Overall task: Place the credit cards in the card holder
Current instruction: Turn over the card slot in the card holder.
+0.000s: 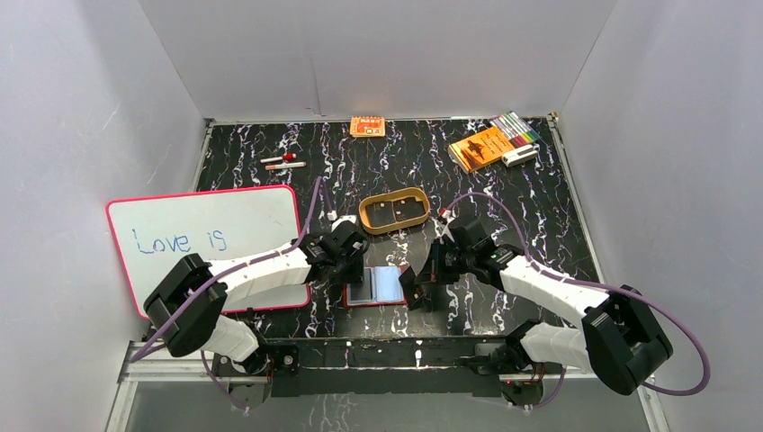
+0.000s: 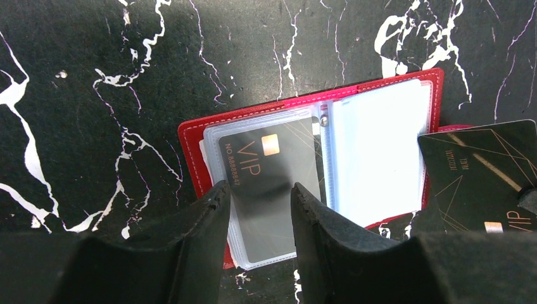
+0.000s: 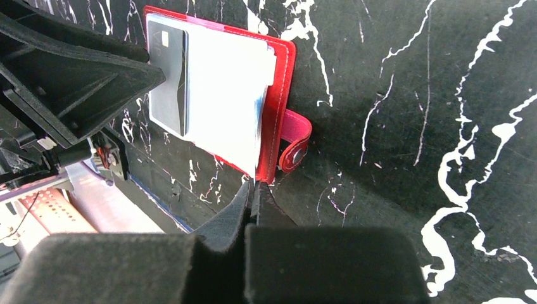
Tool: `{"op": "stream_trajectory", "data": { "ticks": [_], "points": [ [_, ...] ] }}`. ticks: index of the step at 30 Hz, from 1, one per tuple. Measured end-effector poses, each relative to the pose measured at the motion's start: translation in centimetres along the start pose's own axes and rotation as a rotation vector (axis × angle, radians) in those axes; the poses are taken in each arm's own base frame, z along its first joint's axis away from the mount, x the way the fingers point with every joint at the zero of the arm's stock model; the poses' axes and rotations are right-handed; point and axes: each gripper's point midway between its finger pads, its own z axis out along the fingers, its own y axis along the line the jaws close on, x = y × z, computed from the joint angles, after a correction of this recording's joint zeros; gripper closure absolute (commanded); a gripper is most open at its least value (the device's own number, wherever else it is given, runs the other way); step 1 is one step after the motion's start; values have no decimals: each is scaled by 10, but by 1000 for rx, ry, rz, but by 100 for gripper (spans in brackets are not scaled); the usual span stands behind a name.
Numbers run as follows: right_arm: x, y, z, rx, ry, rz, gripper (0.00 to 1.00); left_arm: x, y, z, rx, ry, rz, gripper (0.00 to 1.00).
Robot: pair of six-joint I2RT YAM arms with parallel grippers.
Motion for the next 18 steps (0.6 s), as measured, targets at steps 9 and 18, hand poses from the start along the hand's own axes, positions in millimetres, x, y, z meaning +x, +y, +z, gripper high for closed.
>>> {"op": "stream_trajectory", "data": {
  "ticks": [9,18],
  "points": [
    [4,-4,0,11,5,8,100,0,0,0,0,0,-2,62],
    [3,1,0,-13,9,3,100,0,0,0,1,-1,-2,62]
  ]
}}
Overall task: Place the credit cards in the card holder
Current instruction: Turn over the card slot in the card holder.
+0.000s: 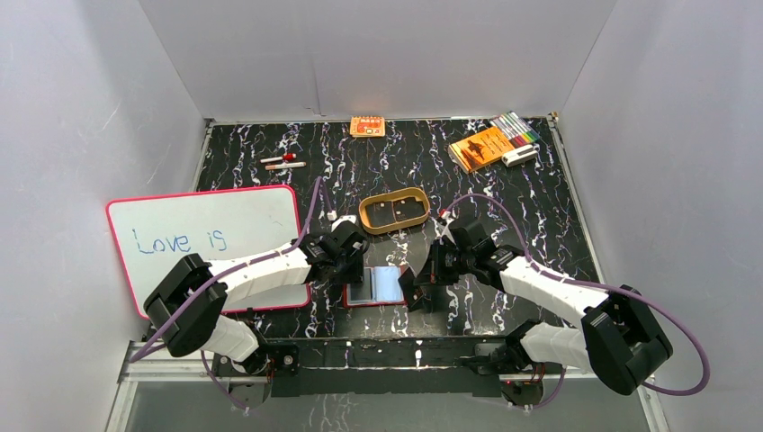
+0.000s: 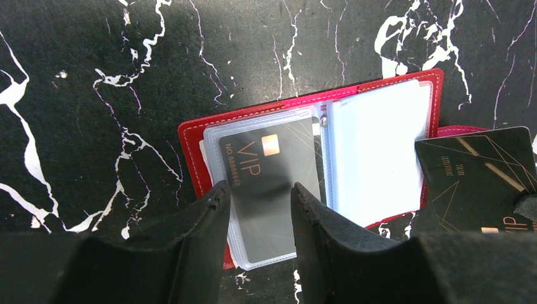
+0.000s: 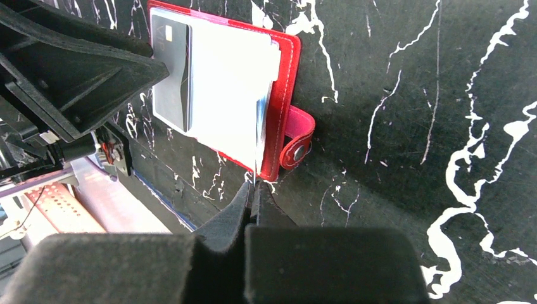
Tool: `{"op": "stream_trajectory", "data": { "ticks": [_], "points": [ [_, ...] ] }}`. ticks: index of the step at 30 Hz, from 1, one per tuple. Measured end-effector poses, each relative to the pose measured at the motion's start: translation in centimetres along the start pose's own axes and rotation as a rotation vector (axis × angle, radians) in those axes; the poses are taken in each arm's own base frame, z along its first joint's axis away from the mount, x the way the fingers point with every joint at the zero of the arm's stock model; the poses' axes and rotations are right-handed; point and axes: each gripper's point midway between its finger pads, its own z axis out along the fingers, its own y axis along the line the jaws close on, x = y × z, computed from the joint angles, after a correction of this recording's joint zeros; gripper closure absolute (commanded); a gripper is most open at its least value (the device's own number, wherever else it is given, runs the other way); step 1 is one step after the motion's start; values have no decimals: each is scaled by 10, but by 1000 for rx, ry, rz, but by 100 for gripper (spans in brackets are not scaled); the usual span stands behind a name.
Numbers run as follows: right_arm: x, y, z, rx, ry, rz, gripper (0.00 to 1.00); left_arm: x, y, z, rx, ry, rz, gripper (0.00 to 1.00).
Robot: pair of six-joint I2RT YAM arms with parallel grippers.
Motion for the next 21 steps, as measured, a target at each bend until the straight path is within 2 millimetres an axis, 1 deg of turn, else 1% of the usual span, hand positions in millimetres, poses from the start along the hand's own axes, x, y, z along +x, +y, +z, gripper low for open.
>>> {"op": "stream_trajectory", "data": {
  "ticks": [4,9,16,21],
  "points": [
    [1,4,1,-25,4,-5,100,0,0,0,1,-1,0,62],
    [7,4,5,-40,28,3,100,0,0,0,1,-1,-1,62],
    [8,8,7,-75,26,13,100,0,0,0,1,-1,-1,62],
    [6,18,7,-131,20,5,100,0,-1,0,6,-1,-2,54]
  ]
}}
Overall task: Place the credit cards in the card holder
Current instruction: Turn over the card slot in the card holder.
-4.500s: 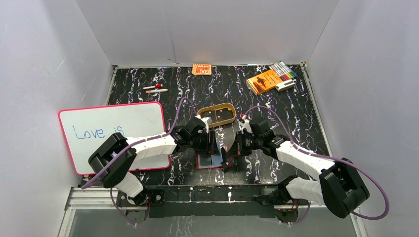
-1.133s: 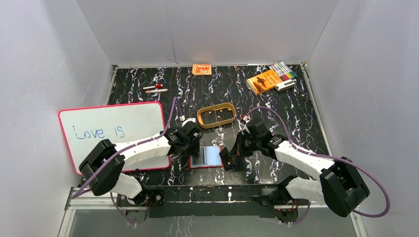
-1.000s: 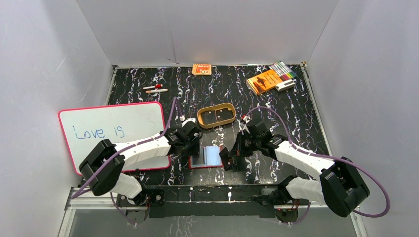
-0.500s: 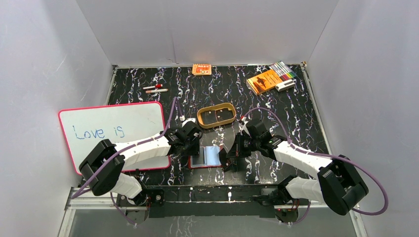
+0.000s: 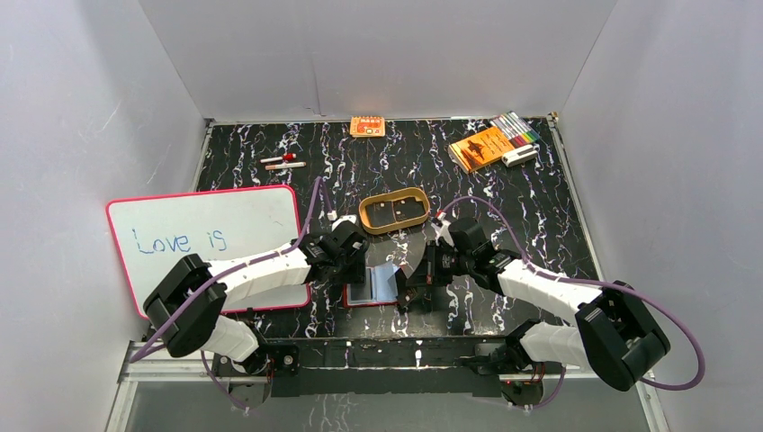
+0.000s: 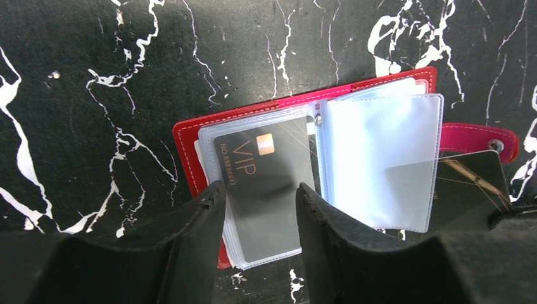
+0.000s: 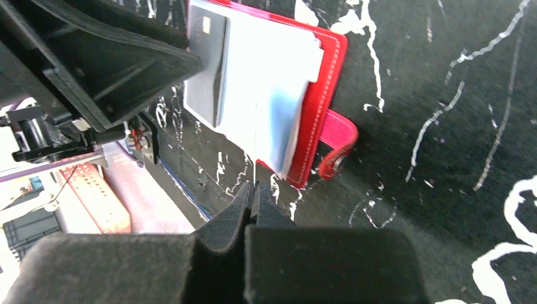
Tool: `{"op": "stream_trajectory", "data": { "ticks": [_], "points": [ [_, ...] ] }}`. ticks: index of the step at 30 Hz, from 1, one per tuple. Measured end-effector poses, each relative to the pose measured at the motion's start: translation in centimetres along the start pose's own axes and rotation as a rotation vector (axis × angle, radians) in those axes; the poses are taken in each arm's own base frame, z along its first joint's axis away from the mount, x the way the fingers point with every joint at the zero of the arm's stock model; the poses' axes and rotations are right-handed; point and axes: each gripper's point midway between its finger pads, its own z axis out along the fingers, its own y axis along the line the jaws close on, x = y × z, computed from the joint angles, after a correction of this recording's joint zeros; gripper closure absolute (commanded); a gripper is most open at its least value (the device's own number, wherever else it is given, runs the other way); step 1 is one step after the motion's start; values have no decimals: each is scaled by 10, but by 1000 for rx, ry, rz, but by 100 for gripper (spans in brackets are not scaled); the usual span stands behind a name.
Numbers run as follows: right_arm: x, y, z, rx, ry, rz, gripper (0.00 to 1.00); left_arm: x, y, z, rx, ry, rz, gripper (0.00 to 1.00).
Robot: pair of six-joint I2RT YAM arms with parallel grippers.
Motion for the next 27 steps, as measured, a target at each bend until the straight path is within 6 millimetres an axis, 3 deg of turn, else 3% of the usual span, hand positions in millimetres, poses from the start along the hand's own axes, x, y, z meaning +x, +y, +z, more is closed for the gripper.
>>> {"op": "stream_trajectory", "data": {
  "ticks": [10,17,27],
  "points": [
    [1,10,4,-46,11,-25,100,-8,-13,-20,77,-33,-17,39],
    [8,9,11,-45,45,-28,100,-14,-27,-31,146,-44,-20,37],
    [4,25,14,-73,46,-65,100,-19,-49,-34,236,-31,-18,35]
  ]
}}
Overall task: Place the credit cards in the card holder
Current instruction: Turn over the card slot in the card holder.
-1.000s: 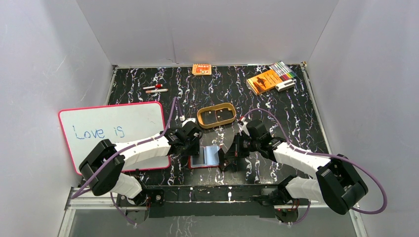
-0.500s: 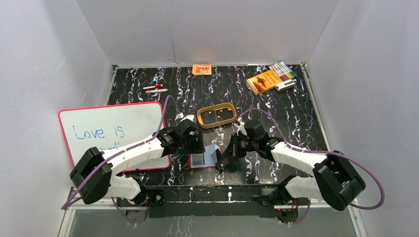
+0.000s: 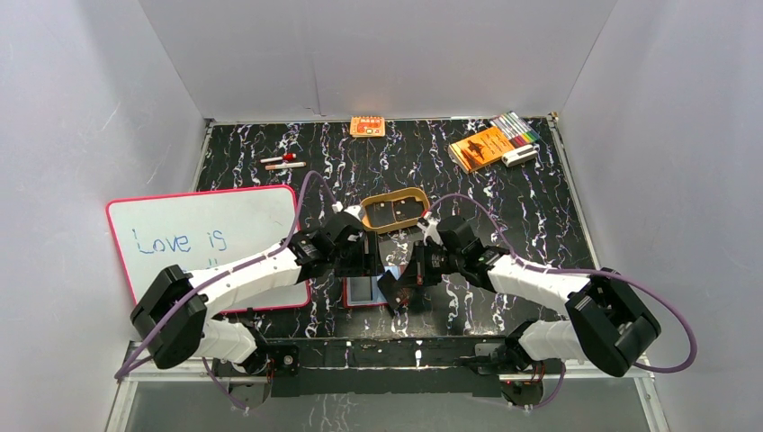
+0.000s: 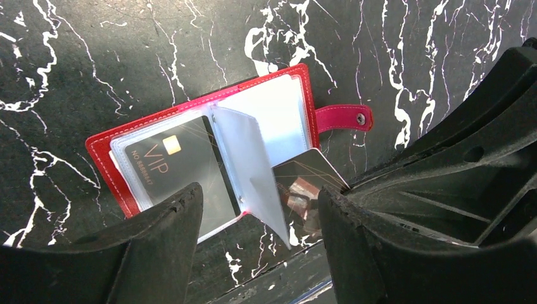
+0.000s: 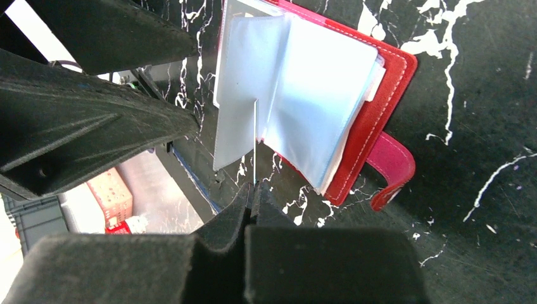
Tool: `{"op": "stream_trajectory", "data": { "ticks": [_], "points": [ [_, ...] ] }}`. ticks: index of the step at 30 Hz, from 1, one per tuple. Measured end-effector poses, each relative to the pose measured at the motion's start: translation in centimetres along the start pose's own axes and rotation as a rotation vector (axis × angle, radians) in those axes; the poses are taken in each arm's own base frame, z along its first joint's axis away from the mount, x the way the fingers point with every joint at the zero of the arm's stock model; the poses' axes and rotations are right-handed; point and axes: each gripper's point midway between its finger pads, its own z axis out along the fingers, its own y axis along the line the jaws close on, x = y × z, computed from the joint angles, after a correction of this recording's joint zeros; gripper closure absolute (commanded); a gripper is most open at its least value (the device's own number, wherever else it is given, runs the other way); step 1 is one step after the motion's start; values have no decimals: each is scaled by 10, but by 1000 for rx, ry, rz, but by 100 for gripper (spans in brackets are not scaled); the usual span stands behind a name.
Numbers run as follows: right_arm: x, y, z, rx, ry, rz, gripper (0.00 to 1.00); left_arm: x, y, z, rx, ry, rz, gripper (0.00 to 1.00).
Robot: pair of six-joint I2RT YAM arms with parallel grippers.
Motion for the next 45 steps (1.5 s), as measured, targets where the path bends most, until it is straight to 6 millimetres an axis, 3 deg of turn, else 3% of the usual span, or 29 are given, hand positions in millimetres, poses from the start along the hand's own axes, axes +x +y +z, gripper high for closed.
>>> {"op": "stream_trajectory", "data": {
  "ticks": [6,16,25,32,45],
  "points": [
    [1,0,4,4,14,-4,100,1,-2,3,6,10,0,38],
    [4,0,8,8,32,-15,100,4,13,11,-71,21,0,72],
    [1,3,9,5,25,-28,100,5,34,11,-172,8,7,89],
    [-8,-1,10,30,-34,-10,100,4,51,9,-253,-11,15,96],
    [-38,-1,14,2,-252,59,100,18,76,14,-348,20,20,99]
  ]
}}
